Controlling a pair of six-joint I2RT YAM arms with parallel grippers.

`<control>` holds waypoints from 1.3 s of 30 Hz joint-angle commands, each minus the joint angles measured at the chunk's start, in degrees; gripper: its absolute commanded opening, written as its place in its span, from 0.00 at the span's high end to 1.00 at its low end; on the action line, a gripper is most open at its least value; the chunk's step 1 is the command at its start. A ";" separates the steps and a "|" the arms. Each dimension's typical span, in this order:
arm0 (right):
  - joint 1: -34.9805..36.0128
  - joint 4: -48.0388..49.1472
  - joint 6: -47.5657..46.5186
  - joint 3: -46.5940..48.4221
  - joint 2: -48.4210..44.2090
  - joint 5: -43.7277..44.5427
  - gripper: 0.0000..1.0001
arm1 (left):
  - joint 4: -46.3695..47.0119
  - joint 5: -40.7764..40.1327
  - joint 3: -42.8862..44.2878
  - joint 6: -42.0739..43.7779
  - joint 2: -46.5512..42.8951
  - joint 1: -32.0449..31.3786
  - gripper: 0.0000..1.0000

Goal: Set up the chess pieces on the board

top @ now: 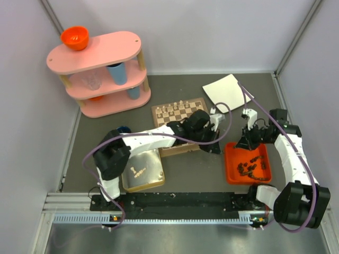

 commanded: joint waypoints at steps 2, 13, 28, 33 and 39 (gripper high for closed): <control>-0.52 1.02 -3.21 0.36 -2.02 -3.55 1.00 | -8.33 5.14 -3.10 6.97 -9.41 3.54 1.00; 9.31 1.90 -2.25 9.40 5.70 3.28 1.00 | -12.73 2.87 -17.78 17.78 -31.46 11.89 1.00; 34.98 4.36 3.38 32.60 30.03 19.64 1.00 | -24.25 -23.12 -24.90 33.43 -61.96 24.64 0.99; 39.28 4.10 4.43 38.23 35.49 23.42 1.00 | -17.58 -28.85 -32.89 33.25 -70.04 24.64 0.99; 39.99 2.96 4.87 41.31 40.95 26.94 1.00 | -12.48 -33.00 -37.38 33.43 -73.75 24.64 0.99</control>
